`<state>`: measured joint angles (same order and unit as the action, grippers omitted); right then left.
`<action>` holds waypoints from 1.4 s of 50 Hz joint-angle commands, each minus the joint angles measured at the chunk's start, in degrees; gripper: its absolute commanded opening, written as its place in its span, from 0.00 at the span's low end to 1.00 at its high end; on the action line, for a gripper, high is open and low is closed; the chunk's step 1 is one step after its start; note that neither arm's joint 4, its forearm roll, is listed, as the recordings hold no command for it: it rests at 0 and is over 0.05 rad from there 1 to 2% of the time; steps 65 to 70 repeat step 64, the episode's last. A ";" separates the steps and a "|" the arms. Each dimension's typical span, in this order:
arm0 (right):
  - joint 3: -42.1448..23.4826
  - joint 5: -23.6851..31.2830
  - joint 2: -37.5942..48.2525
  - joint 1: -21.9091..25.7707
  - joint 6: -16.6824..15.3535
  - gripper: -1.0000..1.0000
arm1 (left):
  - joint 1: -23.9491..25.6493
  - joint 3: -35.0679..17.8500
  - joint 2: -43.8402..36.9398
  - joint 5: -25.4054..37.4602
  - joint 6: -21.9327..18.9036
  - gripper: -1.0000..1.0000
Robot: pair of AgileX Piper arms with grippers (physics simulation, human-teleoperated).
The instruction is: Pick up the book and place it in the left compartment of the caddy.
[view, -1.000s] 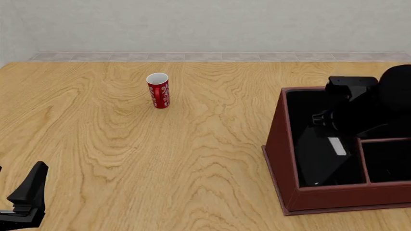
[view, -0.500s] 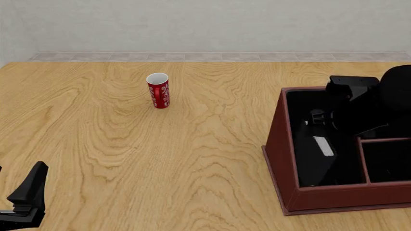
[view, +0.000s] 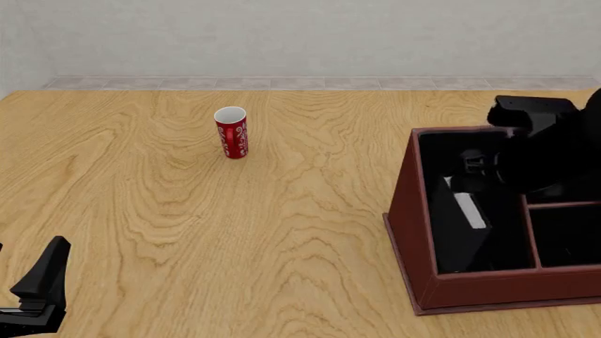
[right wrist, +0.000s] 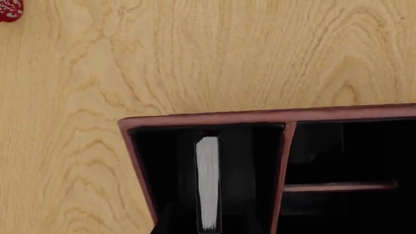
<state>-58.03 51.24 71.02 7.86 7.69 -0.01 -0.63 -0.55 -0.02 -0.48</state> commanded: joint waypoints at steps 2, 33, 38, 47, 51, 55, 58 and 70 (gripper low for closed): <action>-1.39 5.24 -6.39 1.86 1.22 1.00 | 0.02 0.04 0.26 0.21 -0.01 1.00; -1.35 18.65 -27.18 7.05 3.70 1.00 | 0.02 0.04 0.26 0.21 0.00 1.00; 0.75 18.66 -30.36 7.13 3.59 1.00 | 0.03 0.04 0.27 0.21 -0.01 1.00; 5.33 18.66 -37.13 7.38 3.45 1.00 | 0.04 0.04 0.26 0.21 0.00 1.00; 7.64 18.66 -39.99 8.36 3.55 1.00 | 0.03 0.04 0.27 0.21 -0.01 1.00; 9.52 18.66 -42.53 9.82 4.19 1.00 | 0.04 0.04 0.26 0.21 -0.02 1.00; 10.59 18.66 -43.96 10.53 4.55 1.00 | 0.04 0.04 0.26 0.21 -0.04 1.00; 12.20 18.66 -46.16 10.98 4.83 1.00 | 0.03 0.04 0.26 0.21 0.00 1.00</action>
